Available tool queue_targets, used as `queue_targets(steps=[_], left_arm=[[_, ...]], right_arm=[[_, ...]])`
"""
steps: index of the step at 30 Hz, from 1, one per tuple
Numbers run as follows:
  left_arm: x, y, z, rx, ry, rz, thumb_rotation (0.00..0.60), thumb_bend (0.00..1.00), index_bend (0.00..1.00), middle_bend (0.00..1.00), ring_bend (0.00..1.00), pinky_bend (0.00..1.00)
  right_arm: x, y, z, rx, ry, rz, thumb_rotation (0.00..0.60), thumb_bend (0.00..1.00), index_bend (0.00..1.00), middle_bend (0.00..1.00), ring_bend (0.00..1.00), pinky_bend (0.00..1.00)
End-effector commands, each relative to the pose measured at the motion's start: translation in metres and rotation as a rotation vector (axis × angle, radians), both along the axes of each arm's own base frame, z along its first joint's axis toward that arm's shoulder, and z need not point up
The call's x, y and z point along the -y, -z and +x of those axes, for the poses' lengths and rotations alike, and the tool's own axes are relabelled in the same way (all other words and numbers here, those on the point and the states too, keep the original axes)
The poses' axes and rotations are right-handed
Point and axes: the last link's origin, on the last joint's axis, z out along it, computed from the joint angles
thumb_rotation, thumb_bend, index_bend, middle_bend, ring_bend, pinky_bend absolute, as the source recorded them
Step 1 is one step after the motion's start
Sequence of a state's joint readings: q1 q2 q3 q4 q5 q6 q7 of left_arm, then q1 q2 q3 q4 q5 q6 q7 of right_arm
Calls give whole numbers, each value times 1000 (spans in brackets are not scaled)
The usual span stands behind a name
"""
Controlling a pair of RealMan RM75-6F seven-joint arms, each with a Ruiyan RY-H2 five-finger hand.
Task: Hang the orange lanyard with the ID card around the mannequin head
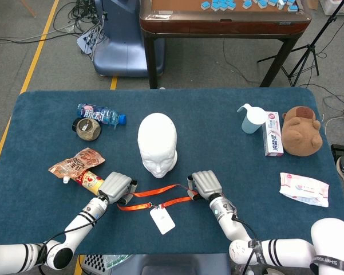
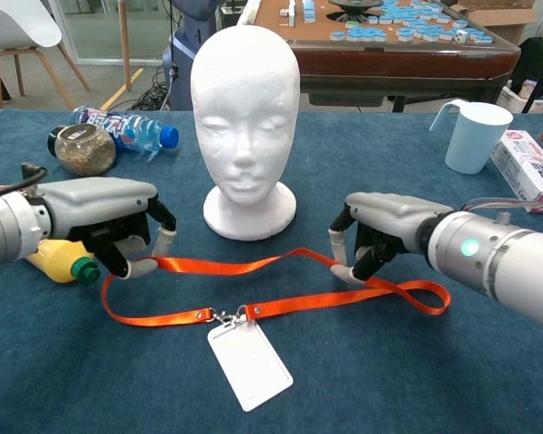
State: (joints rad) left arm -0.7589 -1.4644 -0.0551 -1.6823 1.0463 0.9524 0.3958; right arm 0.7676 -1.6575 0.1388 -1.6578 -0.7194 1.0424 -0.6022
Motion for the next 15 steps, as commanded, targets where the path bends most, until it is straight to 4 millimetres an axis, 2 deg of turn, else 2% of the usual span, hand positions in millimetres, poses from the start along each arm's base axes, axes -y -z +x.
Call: queue_targets(steps=[1,9,15], left_arm=[[2,-20,3,69,-6,30,600,394,586,917,944,970],[4,-67,28,269,13,59,600,394,582,918,944,970],[-3,-91,46,316,48,74,600,394,580,918,944,970]], right_arm=[[-9,-36,-1,68,-37,-55,600,416,596,1000,1000,1000],[-16,-107,2,196,-110,-231,600,416,596,1000,1000,1000],[-7,-140,4,268,-116,-351,600,415,610,1000,1000,1000]])
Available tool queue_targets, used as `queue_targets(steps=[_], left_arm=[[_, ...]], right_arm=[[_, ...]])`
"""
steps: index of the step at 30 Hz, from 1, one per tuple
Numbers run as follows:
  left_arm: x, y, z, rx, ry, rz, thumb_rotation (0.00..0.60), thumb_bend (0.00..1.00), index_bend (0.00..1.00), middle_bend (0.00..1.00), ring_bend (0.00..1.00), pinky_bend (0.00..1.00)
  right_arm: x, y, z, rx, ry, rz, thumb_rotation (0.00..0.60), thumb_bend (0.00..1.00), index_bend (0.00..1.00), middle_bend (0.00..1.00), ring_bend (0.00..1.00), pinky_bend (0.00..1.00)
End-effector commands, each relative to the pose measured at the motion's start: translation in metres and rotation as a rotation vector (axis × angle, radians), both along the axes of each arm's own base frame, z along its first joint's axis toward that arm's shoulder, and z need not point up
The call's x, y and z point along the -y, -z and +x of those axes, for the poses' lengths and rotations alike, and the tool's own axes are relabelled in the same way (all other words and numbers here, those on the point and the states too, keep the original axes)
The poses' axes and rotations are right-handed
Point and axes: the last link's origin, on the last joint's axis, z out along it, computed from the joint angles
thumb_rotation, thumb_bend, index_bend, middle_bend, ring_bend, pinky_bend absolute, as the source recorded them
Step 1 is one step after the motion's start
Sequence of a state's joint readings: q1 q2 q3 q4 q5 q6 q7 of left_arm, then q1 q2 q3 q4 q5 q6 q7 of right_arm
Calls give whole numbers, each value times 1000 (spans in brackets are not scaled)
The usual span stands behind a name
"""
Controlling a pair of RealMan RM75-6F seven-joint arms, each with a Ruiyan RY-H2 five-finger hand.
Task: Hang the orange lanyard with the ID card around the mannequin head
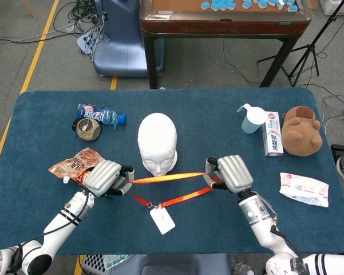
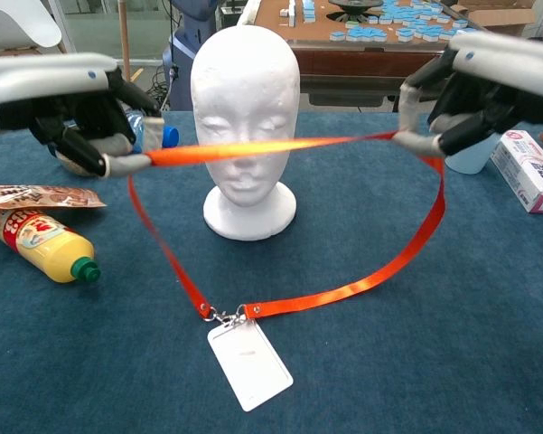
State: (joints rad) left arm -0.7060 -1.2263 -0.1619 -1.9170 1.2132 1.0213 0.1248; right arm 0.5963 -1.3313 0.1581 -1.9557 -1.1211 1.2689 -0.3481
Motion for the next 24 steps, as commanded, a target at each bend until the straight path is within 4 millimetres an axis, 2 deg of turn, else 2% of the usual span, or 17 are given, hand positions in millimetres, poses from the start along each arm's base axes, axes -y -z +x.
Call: queue_targets(steps=[1,9,24], left_arm=[[-4,-10,11,22,21,7,600,394,579,918,944,970],[-24,-26,24,64,-4,48,600,394,578,918,944,970],[-54,-38,14,58,-99,110,600,394,577,918,944,970]], right_arm=[[7,-16,3,54,4,-57,600,414,610,1000,1000,1000],[30,-20,16,99,10,-94,600,415,610,1000,1000,1000],[68,-19,50,112,3,-142,600,416,610,1000,1000,1000]])
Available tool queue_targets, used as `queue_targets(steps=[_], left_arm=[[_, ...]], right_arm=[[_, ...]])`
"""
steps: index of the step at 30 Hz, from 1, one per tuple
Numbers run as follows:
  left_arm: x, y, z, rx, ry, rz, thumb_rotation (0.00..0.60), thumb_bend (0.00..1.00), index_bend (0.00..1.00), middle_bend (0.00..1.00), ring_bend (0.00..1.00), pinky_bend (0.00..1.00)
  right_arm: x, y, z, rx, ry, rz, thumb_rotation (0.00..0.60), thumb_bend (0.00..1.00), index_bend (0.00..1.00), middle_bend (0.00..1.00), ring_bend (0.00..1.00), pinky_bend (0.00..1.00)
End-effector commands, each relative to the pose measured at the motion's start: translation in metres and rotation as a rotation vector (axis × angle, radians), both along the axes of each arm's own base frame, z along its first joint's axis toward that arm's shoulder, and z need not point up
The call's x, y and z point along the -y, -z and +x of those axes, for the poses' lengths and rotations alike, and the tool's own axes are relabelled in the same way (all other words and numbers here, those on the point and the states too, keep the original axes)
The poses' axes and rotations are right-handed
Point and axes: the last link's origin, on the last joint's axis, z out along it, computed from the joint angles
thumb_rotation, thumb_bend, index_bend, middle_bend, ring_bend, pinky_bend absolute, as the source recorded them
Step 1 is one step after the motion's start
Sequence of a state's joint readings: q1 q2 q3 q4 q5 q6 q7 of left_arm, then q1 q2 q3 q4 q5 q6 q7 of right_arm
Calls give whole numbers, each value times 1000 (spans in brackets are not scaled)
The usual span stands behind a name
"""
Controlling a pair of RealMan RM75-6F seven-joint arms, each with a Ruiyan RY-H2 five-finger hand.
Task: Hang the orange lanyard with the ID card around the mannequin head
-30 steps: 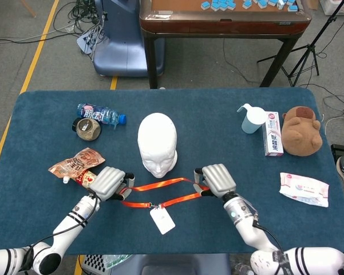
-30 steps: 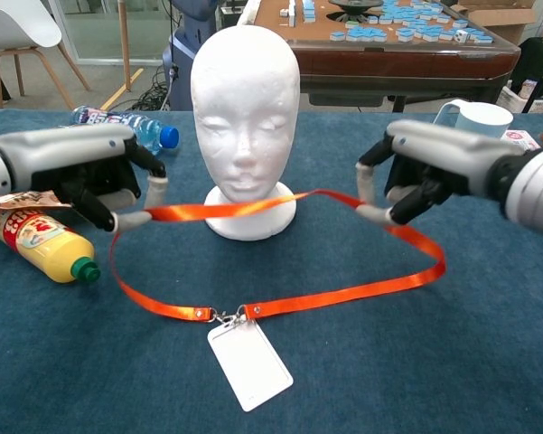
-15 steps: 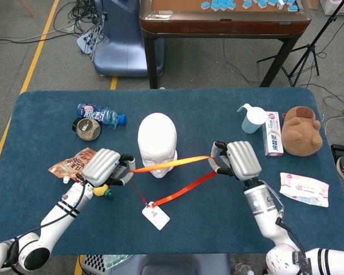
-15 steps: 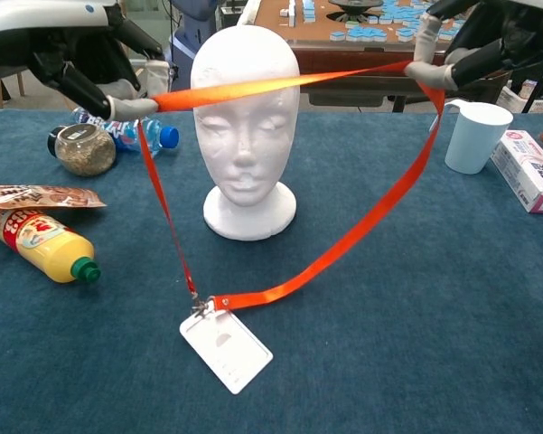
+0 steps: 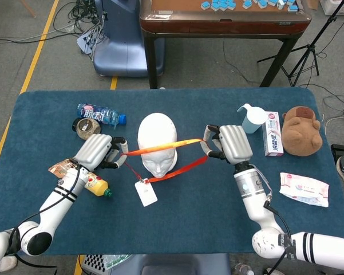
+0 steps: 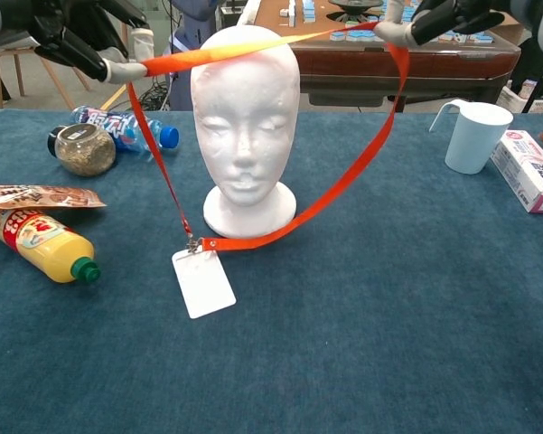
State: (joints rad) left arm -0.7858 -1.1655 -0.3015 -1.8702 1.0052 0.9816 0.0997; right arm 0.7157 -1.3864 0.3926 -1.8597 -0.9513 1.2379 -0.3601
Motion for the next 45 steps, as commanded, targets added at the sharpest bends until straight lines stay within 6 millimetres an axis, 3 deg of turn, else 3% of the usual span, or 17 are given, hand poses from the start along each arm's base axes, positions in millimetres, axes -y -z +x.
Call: queue_targets(steps=[1,11,24,45], left_arm=[[-4,-1,-4,-4,-16,14,600,394,577,918,944,970],[-12,-7,-13,5,-60,77,600,394,576,918,944,970],[-31,-7,-19,52,-146,150,600,394,575,918,944,970],[-61,9,-16,-13,-230,185,600,394,564,909,931,968]], right_arm=[[8,2,10,-4,-12,-8,600,416,610,1000,1000,1000],[29,10,38,-14,-30,-22,600,415,614,1000,1000,1000],[47,18,59,-12,4,-32,600,415,613,1000,1000,1000],[79,32,61,-16,121,-16,600,414,614,1000,1000,1000]])
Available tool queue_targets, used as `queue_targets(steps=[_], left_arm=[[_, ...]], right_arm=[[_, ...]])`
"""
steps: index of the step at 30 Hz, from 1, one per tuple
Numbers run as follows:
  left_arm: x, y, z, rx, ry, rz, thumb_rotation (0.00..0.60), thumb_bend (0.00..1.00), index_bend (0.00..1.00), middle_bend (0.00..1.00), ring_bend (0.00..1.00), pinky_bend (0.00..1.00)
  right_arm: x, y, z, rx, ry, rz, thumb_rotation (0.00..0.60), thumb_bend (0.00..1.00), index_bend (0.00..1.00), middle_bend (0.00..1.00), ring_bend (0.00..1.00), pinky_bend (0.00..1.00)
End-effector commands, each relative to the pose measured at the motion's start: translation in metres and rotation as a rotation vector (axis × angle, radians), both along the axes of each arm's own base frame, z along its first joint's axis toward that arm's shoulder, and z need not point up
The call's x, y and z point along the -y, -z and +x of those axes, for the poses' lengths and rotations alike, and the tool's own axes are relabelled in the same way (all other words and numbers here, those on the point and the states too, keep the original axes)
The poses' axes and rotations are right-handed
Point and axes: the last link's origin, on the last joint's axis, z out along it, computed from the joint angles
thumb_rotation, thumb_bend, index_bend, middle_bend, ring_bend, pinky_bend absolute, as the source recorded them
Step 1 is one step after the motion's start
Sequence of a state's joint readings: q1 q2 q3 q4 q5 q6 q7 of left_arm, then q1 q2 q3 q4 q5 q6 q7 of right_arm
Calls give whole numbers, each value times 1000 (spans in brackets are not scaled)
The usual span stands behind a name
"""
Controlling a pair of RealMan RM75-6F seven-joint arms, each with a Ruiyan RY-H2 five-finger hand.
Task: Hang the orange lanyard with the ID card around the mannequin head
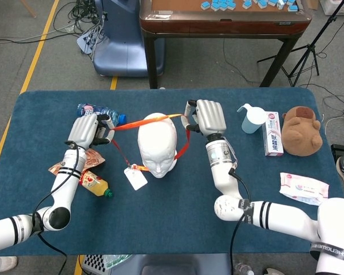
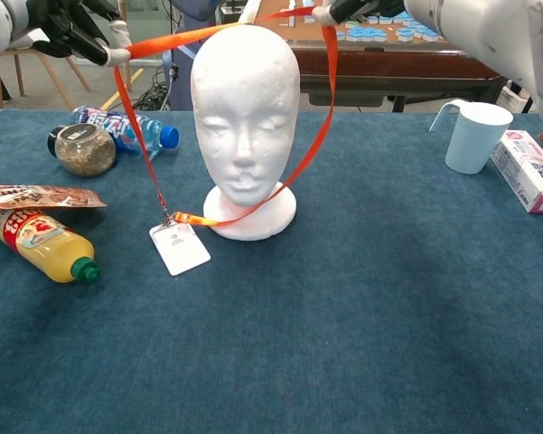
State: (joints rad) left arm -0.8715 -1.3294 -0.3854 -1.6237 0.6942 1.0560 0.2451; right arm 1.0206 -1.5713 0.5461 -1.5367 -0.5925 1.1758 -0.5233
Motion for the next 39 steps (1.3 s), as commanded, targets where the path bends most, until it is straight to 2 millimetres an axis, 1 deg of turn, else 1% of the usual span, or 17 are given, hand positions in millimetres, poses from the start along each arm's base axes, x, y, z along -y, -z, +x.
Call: queue_targets(steps=[1,4,5,6,7,8,9,11,13,16,17,20,25,28,31,36,39], left_arm=[[-4,3,2,-30,5,12,600,394,562,907,930,967],[-7,6,4,-25,-7,18,600,393,550,891,911,966],[-8,6,5,-21,-11,21,600,393,528,865,878,964],[-10,6,5,-24,-15,25,600,387,493,827,831,959],[-10,6,4,-30,-19,24,600,374,442,764,765,947],[-10,7,4,-34,-25,16,600,348,360,653,661,907],[-11,6,3,-34,-33,3,600,316,269,522,545,840],[-12,6,2,-26,-50,-18,600,269,114,294,332,661],[-13,4,1,-20,-64,-30,600,242,21,147,185,516],[-14,1,-1,-18,-68,-27,600,224,0,45,72,388],[-14,0,-2,-16,-68,-25,600,222,0,32,53,353],[-12,-3,-4,-17,-69,-19,600,222,0,24,45,316],[-7,-11,-12,-20,-72,-6,600,222,0,24,44,311],[3,-18,-21,-24,-70,-7,600,222,0,24,61,310],[16,-23,-32,-37,-71,-17,600,222,0,24,85,310],[43,-32,-53,-74,-72,-41,600,222,0,24,99,310],[59,-38,-66,-95,-75,-48,600,222,0,39,125,318]], right_arm=[[2,3,2,9,5,7,600,414,613,1000,1000,1000],[5,5,5,19,17,15,600,415,548,1000,1000,1000],[5,6,5,22,23,20,600,414,462,1000,1000,1000],[6,7,5,16,30,33,600,411,332,1000,1000,1000],[5,8,5,14,34,45,600,406,211,1000,1000,1000],[5,8,4,13,38,54,600,387,85,1000,1000,1000],[5,8,4,4,40,61,600,367,34,1000,1000,1000],[4,7,3,-4,39,67,600,283,0,1000,1000,1000],[4,6,3,-4,36,67,600,212,0,1000,1000,1000],[3,3,4,17,26,62,600,142,0,998,1000,1000],[2,1,5,31,22,64,600,127,0,997,1000,1000],[3,-3,4,23,17,57,600,120,0,997,1000,1000],[-2,-12,-2,31,6,54,600,120,0,997,1000,1000],[-10,-19,-10,27,-12,48,600,120,0,997,1000,1000],[-22,-27,-21,26,-20,41,600,122,0,997,1000,1000],[-47,-41,-53,8,-13,8,600,170,0,983,1000,1000],[-63,-52,-76,-7,-1,-19,600,205,57,946,1000,1000]])
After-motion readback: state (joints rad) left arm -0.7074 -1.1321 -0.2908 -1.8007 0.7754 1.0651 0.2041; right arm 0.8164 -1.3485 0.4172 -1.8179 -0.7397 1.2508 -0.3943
